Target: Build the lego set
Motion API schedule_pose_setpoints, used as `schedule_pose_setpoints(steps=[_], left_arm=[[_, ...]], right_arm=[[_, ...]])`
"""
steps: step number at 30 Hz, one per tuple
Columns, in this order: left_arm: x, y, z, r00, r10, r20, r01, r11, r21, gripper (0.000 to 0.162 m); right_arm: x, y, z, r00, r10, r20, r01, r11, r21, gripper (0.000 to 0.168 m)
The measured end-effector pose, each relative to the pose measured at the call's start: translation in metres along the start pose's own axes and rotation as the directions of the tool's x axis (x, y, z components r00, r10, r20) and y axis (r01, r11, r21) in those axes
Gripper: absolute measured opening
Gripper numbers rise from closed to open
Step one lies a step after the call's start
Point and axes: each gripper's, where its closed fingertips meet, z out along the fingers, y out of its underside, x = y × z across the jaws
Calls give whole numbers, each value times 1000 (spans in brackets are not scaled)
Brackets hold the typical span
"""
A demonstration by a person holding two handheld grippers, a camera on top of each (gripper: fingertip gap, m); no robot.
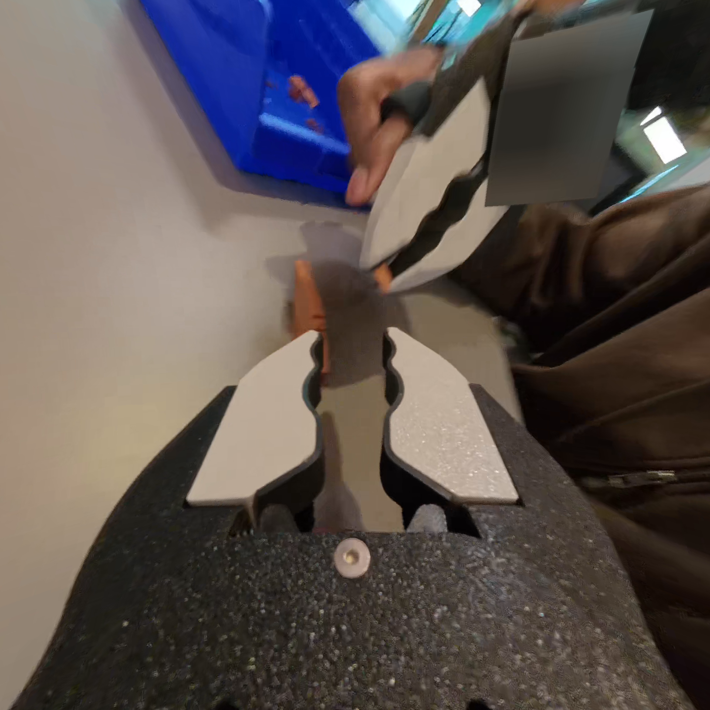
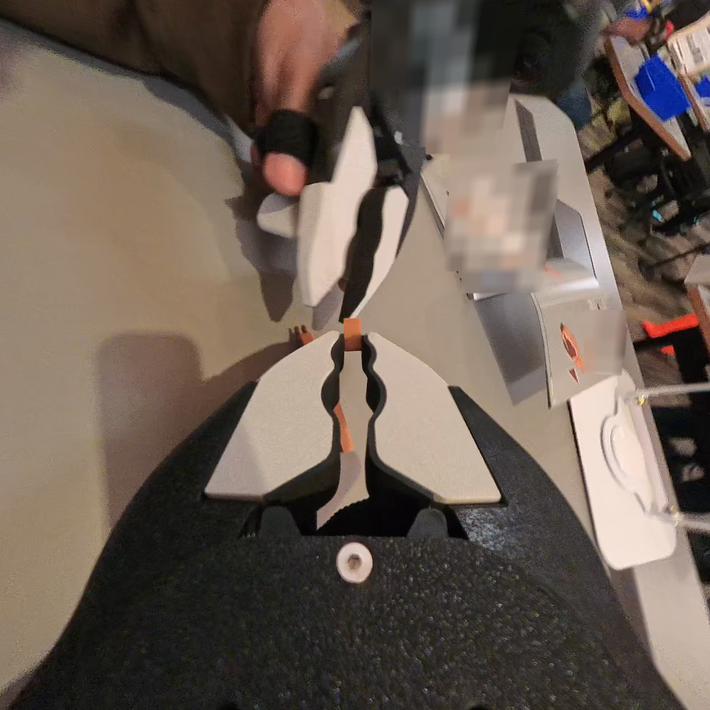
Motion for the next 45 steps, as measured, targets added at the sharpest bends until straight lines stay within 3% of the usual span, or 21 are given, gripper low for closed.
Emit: schedule_pose_setpoints(steps=[4,7,10,14,23,45], left_arm=[[-20,18,9,954,226,195,-193,966,-174,44],[-26,34,19,901,359,245,-273,906,-324,43],[-33,37,24,838,460,294,-333,858,-392,36],[-32,34,29,832,468,299,-343,857,-385,14],[-24,32,32,846,465,261,-363,861,-356,13],[-16,36,34,809,551,203,-447,802,-396,13]], right_arm=[[11,11,-6,983,179,-24,-180,984,0,8],[12,15,-7,966,258,-18,-258,966,6,8],[10,17,-7,956,293,0,-293,956,2,8],[5,20,-5,949,312,39,-312,950,-15,8],[-21,25,7,941,294,166,-280,955,-102,7],[-36,32,15,963,178,203,-135,968,-211,8]])
